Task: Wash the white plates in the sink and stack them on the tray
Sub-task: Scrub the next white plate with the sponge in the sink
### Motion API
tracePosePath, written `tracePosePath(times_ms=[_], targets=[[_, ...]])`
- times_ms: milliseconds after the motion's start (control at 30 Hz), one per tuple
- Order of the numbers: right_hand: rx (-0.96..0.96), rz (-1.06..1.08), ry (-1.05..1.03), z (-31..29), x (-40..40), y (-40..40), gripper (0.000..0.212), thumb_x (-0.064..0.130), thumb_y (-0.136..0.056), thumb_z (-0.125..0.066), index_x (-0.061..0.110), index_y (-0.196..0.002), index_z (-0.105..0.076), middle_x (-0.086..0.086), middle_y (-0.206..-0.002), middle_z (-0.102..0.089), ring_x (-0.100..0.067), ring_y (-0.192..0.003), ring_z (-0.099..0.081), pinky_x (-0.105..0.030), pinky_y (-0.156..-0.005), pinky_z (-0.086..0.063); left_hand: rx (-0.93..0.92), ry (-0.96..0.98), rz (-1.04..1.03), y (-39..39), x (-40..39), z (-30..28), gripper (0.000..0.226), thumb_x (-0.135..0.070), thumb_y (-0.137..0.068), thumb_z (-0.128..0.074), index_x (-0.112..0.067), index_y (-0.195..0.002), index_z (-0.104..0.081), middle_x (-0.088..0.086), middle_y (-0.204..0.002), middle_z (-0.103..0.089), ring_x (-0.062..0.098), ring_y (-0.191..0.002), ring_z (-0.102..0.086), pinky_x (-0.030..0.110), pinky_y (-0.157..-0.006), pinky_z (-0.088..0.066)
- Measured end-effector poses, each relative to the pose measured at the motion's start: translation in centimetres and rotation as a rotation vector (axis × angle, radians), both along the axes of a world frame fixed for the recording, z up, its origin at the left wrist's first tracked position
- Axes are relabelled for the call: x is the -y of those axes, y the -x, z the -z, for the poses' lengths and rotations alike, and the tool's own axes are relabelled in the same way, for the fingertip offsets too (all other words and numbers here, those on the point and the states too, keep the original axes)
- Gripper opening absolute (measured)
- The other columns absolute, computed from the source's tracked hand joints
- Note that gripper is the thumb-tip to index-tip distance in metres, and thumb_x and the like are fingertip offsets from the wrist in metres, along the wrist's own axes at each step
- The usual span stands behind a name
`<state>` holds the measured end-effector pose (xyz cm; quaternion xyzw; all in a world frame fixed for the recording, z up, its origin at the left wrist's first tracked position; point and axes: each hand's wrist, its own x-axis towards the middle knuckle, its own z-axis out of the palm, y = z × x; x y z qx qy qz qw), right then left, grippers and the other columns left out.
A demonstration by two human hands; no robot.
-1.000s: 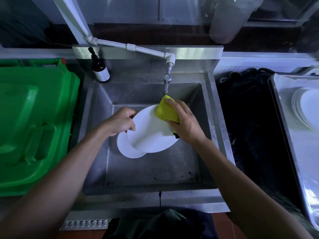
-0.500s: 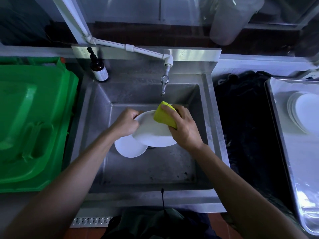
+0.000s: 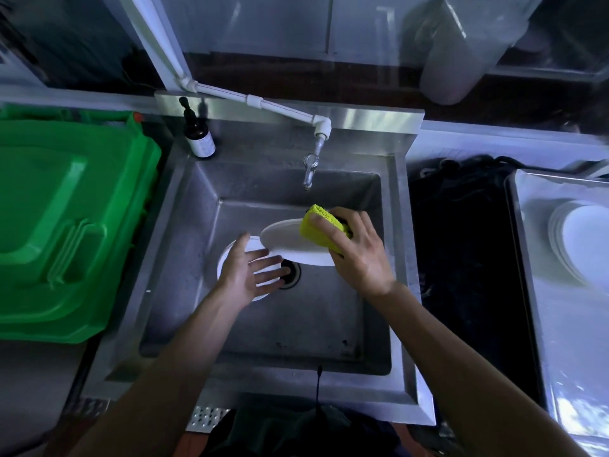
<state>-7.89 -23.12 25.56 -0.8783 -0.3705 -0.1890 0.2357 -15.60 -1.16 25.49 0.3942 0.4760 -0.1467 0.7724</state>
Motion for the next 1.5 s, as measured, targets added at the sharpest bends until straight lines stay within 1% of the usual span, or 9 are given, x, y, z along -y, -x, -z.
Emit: tracePosePath(times_ms=[200,500,767,1000,1100,1200,1367,1433,1500], targets=[[0.081,-0.079,-0.022,0.3,1.3,0.1,0.07,-0.001,-0.091,-0.056,0.036,-0.147,-0.036,-0.006,-0.128,-0.047,-0.03,-0.094,-0.047,-0.037,-0.079,-0.044,0.003,0.039,0.065,-1.2,2.0,-1.6,0.078,-0.07,-0.089,-0.054,0.001,-0.122,-0.058,0.018,-0.108,-0.075,0.04,-0.094,-0.074,0.044,-0.061,-0.062],[0.06,-0.157,0.048,1.4,4.7,1.5,0.073,-0.003,-0.091,-0.054,0.034,-0.149,-0.031,-0.01,-0.13,-0.045,-0.03,-0.091,-0.045,-0.043,-0.077,-0.043,0.114,0.118,-0.234,-1.6,5.8,-2.1,0.01,-0.002,-0.095,-0.052,0.005,-0.095,-0.06,0.023,-0.079,-0.074,0.032,-0.065,-0.075,0.035,-0.052,-0.06],[-0.29,-0.265,-0.02,2.8,7.8,4.1,0.068,0.009,-0.094,-0.05,0.031,-0.155,-0.027,-0.004,-0.147,-0.037,-0.024,-0.13,-0.039,-0.024,-0.109,-0.03,0.121,-0.047,-0.328,-1.0,7.3,-0.9,0.028,0.005,-0.093,-0.054,0.0,-0.121,-0.057,0.021,-0.112,-0.065,0.032,-0.1,-0.067,0.047,-0.078,-0.061],[-0.676,-0.232,-0.242,2.4,7.3,5.1,0.077,0.002,-0.089,-0.068,0.03,-0.153,-0.034,0.001,-0.152,-0.036,-0.015,-0.138,-0.038,-0.026,-0.111,-0.036,0.181,-0.091,-0.333,0.4,7.9,-0.2,0.04,0.004,-0.095,-0.055,0.006,-0.134,-0.055,0.023,-0.131,-0.064,0.038,-0.119,-0.063,0.054,-0.103,-0.05],[-0.786,-0.196,-0.309,1.9,6.5,5.1,0.077,0.002,-0.088,-0.066,0.032,-0.152,-0.034,0.014,-0.15,-0.035,0.008,-0.134,-0.032,-0.011,-0.108,-0.027,0.208,-0.1,-0.314,0.9,7.7,-0.2,0.043,0.005,-0.094,-0.055,0.002,-0.138,-0.055,0.021,-0.133,-0.063,0.036,-0.117,-0.065,0.055,-0.103,-0.05],[-0.889,-0.125,-0.343,2.0,5.6,4.8,0.081,0.011,-0.092,-0.064,0.037,-0.155,-0.021,0.019,-0.15,-0.034,0.01,-0.133,-0.031,-0.005,-0.106,-0.023,0.23,-0.134,-0.299,1.0,7.5,-0.2,0.047,0.007,-0.093,-0.055,0.0,-0.139,-0.054,0.021,-0.136,-0.061,0.038,-0.123,-0.061,0.06,-0.106,-0.046],[-0.994,0.019,-0.397,2.1,2.1,4.8,0.071,0.023,-0.09,-0.066,0.043,-0.141,-0.021,0.007,-0.137,-0.049,-0.016,-0.114,-0.054,-0.024,-0.086,-0.048,0.298,-0.2,-0.234,1.1,7.9,-0.6,0.048,0.01,-0.092,-0.052,-0.001,-0.138,-0.054,0.024,-0.134,-0.061,0.042,-0.123,-0.06,0.053,-0.084,-0.057],[-0.965,0.042,-0.406,1.9,0.5,5.1,0.064,0.025,-0.088,-0.067,0.044,-0.135,-0.028,0.014,-0.13,-0.048,-0.007,-0.108,-0.052,-0.022,-0.081,-0.045,0.32,-0.214,-0.216,1.1,7.9,-0.6,0.048,0.013,-0.089,-0.052,0.001,-0.135,-0.056,0.029,-0.131,-0.062,0.047,-0.12,-0.06,0.055,-0.081,-0.057],[-0.893,0.028,-0.41,1.8,-0.7,5.2,0.058,0.025,-0.09,-0.067,0.037,-0.138,-0.037,0.016,-0.14,-0.043,0.001,-0.121,-0.042,-0.02,-0.094,-0.037,0.328,-0.203,-0.229,1.1,7.8,-0.6,0.049,0.015,-0.088,-0.048,0.001,-0.134,-0.057,0.032,-0.13,-0.06,0.048,-0.115,-0.062,0.053,-0.078,-0.058]])
